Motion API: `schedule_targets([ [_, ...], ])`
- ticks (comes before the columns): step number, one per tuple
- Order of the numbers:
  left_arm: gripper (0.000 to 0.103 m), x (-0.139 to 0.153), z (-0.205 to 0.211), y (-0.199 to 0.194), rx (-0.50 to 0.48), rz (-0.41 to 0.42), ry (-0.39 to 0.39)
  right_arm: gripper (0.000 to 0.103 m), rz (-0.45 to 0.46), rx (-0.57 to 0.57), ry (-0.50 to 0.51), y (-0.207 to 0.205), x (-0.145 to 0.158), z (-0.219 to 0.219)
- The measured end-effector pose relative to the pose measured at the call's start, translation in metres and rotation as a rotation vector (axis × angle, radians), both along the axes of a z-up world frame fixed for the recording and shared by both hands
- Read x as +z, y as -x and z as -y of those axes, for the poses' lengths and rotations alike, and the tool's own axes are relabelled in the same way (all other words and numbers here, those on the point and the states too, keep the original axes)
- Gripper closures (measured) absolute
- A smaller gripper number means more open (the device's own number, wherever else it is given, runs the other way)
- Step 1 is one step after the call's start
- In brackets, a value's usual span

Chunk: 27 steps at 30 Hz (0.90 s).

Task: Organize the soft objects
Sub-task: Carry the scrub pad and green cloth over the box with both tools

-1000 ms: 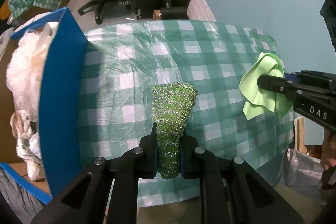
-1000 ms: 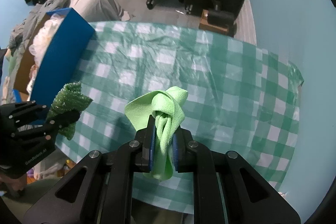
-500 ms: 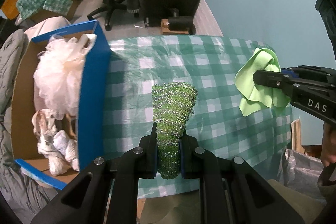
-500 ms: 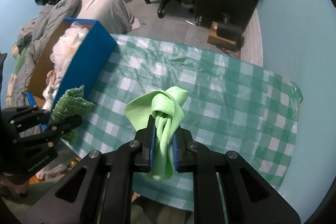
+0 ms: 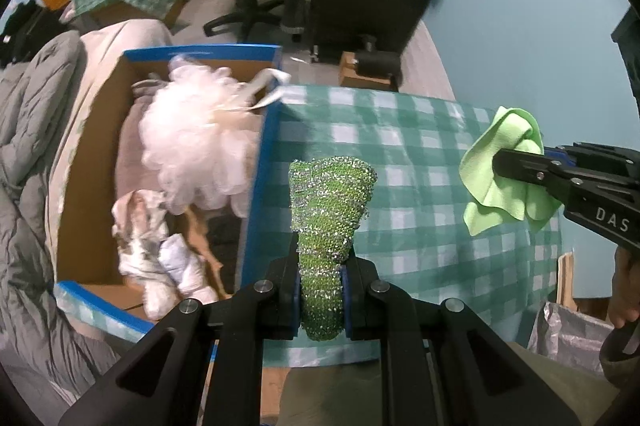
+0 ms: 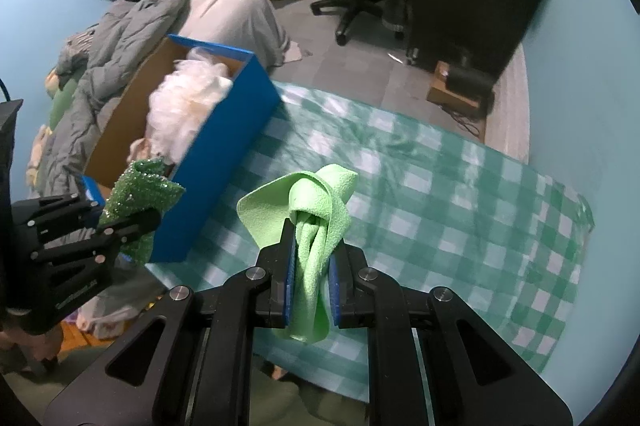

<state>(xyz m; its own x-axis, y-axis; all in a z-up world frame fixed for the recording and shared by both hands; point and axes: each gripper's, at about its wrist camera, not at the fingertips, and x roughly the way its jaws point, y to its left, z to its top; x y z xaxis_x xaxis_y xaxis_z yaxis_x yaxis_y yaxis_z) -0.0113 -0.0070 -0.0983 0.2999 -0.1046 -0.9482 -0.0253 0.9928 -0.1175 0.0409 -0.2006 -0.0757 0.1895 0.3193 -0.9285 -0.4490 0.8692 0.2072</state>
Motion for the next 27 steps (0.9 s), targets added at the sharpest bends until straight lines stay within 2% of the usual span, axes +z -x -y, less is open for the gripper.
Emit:
schedule_targets([
  [14, 0.088, -0.002, -0.074, 0.009, 0.116, -0.008, -0.007, 0.090, 0.011, 0.115, -0.042, -0.003, 0.010, -0.078],
  [27, 0.088, -0.009, -0.130, 0.008, 0.155, -0.013, -0.018, 0.090, 0.000, 0.203, -0.076, -0.003, 0.002, -0.156],
])
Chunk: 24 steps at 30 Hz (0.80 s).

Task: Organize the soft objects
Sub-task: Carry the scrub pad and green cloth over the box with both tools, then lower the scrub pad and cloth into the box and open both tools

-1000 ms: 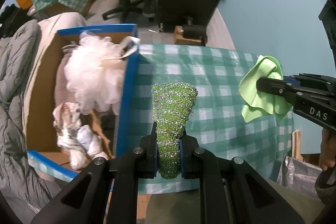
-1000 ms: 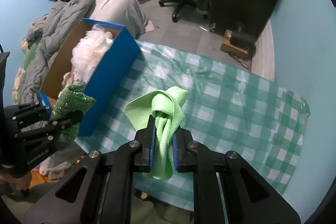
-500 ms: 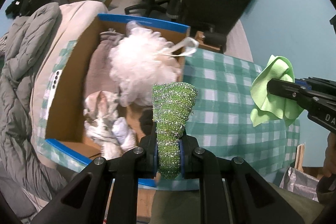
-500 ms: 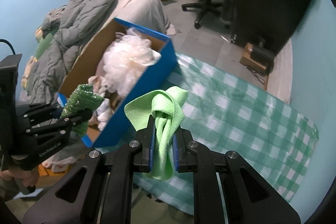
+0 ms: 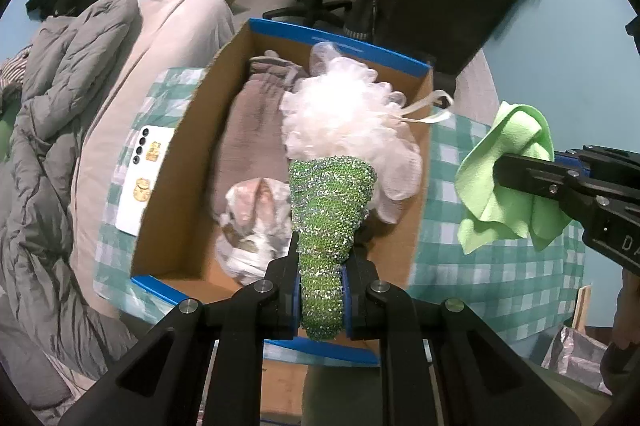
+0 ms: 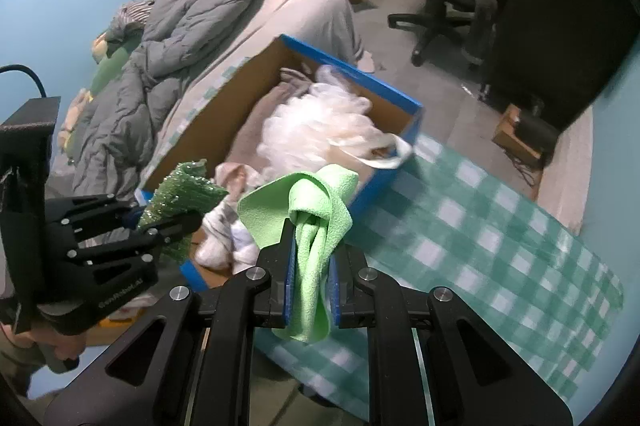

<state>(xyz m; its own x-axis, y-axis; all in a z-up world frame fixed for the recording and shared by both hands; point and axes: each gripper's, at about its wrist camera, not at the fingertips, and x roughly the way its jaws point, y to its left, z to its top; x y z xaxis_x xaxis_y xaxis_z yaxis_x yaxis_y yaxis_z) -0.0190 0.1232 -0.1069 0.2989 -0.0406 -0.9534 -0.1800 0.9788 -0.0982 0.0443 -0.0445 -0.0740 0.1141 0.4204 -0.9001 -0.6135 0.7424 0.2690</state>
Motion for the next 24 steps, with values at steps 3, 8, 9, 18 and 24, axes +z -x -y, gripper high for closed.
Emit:
schedule_targets([
  [3, 0.088, -0.005, -0.012, -0.001, -0.006, -0.012, -0.007, 0.090, -0.008, 0.014, -0.003, -0.001, -0.004, -0.015],
  [8, 0.088, -0.014, -0.031, -0.005, 0.012, -0.024, 0.006, 0.090, -0.029, 0.040, -0.004, 0.000, -0.014, -0.039],
  [9, 0.088, -0.016, -0.035, -0.006, 0.015, -0.025, 0.007, 0.090, -0.033, 0.043, -0.002, 0.000, -0.016, -0.044],
  [18, 0.088, -0.039, -0.062, -0.010, 0.038, -0.062, 0.020, 0.090, -0.078, 0.049, 0.037, 0.003, -0.046, -0.073],
  [24, 0.083, -0.048, -0.067, -0.008, 0.060, -0.088, 0.028, 0.088, -0.107, 0.049, 0.054, 0.006, -0.060, -0.082],
])
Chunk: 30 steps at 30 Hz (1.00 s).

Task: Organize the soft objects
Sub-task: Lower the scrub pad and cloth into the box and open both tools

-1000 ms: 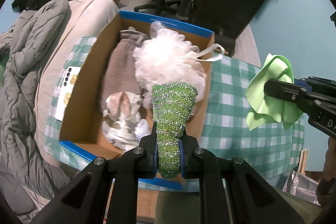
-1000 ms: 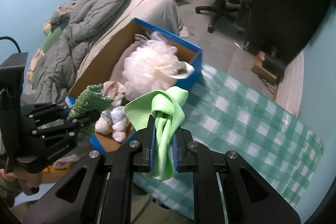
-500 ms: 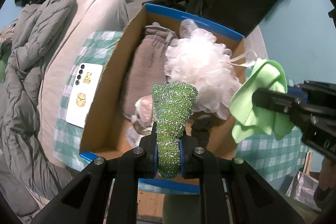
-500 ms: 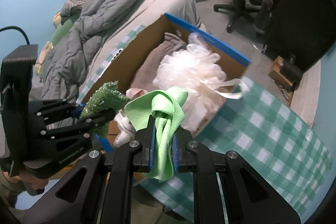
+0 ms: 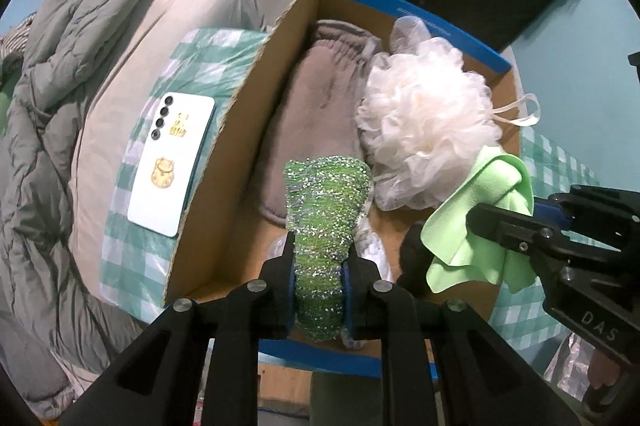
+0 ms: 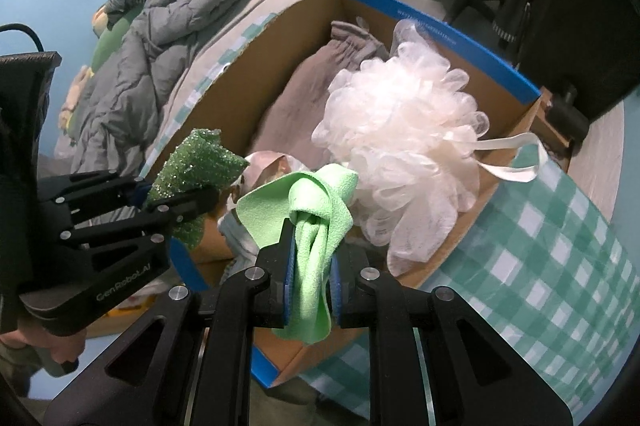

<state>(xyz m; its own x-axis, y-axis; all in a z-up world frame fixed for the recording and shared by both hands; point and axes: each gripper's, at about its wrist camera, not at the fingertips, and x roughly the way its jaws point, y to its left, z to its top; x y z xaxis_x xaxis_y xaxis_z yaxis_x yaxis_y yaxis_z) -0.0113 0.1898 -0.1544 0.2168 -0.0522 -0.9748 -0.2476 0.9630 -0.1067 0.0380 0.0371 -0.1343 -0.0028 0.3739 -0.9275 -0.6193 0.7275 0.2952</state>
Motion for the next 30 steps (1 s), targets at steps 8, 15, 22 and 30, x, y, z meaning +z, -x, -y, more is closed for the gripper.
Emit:
schedule_targets([
  [8, 0.060, 0.009, -0.001, 0.007, 0.015, 0.030, -0.012, 0.068, 0.031, -0.009, 0.014, 0.002, 0.008, -0.001],
  [15, 0.051, 0.021, 0.000, 0.010, 0.026, 0.049, -0.023, 0.053, 0.059, -0.031, 0.015, 0.000, 0.020, 0.009],
  [22, 0.044, 0.043, 0.008, 0.017, 0.045, 0.080, -0.031, 0.053, 0.081, -0.045, -0.001, 0.002, 0.040, 0.025],
  [30, 0.033, 0.082, 0.032, 0.029, 0.041, 0.148, -0.075, 0.044, 0.144, -0.063, -0.029, 0.002, 0.079, 0.049],
])
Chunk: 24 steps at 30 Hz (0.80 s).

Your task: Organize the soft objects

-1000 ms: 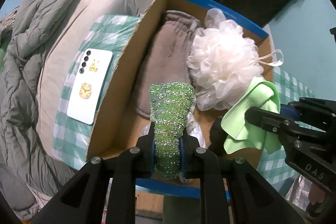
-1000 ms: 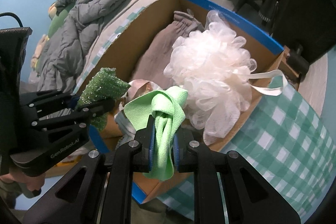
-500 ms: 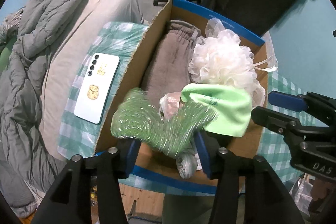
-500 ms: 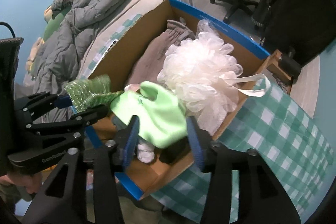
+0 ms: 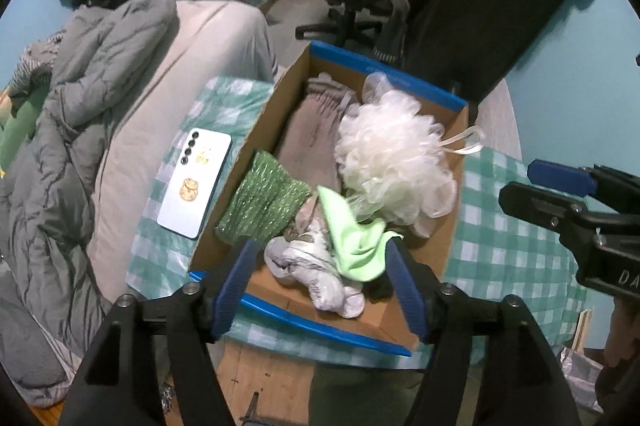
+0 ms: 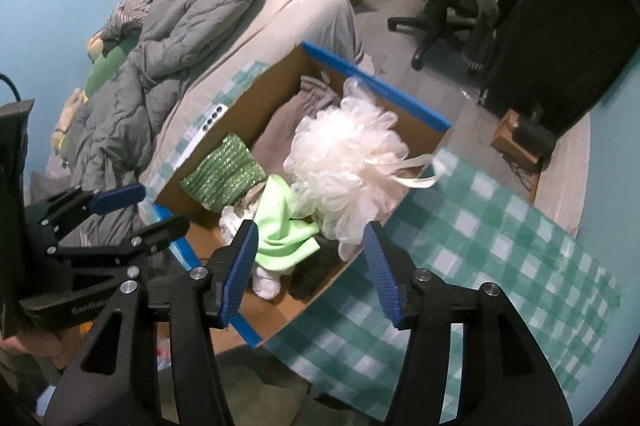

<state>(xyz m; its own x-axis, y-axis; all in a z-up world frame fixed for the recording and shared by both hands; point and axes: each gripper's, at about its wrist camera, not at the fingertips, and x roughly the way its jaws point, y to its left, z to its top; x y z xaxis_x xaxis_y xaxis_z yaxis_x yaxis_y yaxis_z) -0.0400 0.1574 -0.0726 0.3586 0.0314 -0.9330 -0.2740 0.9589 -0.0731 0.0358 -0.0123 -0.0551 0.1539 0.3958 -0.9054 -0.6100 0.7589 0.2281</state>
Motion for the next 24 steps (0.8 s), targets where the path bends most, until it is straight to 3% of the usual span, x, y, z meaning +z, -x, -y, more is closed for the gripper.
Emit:
schedule_targets([
  [9, 0.017, 0.041, 0.028, 0.008, 0.006, 0.103, -0.035, 0.039, 0.082, -0.030, -0.019, 0.005, 0.037, 0.031],
  [19, 0.015, 0.063, 0.058, 0.015, 0.027, 0.150, -0.004, 0.037, 0.130, -0.110, -0.023, 0.007, 0.057, 0.077],
  [24, 0.014, 0.073, 0.078, 0.019, -0.009, 0.188, -0.025, 0.036, 0.135, -0.147, -0.029, 0.009, 0.063, 0.099],
])
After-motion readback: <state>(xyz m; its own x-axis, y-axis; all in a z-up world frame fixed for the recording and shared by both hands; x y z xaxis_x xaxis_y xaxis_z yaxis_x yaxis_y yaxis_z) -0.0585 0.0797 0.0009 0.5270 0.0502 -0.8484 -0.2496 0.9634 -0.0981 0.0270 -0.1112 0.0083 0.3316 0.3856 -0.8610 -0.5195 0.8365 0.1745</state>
